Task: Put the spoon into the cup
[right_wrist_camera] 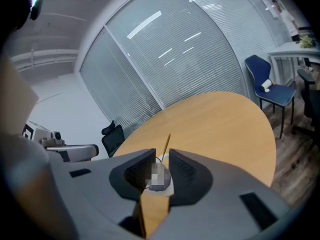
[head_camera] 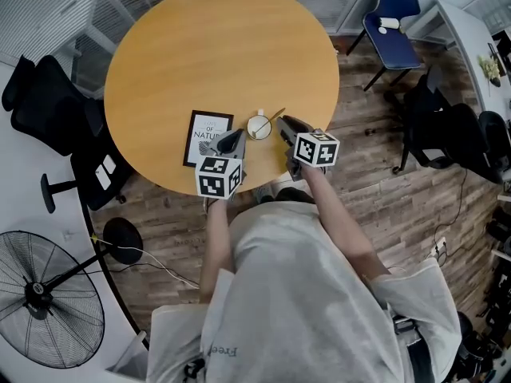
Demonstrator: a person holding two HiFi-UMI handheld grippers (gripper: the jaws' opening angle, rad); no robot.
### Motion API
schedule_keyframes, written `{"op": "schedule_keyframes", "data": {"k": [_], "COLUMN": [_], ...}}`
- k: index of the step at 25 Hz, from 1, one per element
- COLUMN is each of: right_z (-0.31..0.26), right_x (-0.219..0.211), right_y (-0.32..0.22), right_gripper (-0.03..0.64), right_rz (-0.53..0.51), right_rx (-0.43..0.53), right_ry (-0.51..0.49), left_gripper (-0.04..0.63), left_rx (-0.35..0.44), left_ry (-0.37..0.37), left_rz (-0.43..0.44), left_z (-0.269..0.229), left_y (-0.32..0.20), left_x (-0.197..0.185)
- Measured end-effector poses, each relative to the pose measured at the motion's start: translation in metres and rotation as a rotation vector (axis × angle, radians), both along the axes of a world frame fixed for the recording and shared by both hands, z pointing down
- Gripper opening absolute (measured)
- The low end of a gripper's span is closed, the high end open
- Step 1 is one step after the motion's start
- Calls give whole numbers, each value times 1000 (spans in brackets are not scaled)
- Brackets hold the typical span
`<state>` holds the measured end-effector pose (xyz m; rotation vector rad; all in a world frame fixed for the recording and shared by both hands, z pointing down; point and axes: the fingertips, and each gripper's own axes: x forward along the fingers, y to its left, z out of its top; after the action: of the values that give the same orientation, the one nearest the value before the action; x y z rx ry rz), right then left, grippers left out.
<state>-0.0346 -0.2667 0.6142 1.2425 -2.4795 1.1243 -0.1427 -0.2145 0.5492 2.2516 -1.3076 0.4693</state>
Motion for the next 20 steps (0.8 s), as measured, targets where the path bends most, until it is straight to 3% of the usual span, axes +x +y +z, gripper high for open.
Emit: {"op": "schedule_keyframes", "data": {"k": [5,8,11,20], "right_z": [-3,-5,-6,-13], "right_x": [-7,-7,-5,1], "right_y": [21,32,36,39], "right_gripper": [74,74,74,74], "right_rz": [-150,-223,-249,-268], "right_rx": [30,68,95,141], "right_ry": [114,185,220,263], "left_gripper": [9,9,9,9], "left_rx": [0,13,12,-5], "left_ry": [-9,-69,-122,-123], "left_rz": [4,6,12,16], "left_z": [1,3,10,16], "left_y": [3,7,11,18], "left_x": [1,-1,-5,-6]}}
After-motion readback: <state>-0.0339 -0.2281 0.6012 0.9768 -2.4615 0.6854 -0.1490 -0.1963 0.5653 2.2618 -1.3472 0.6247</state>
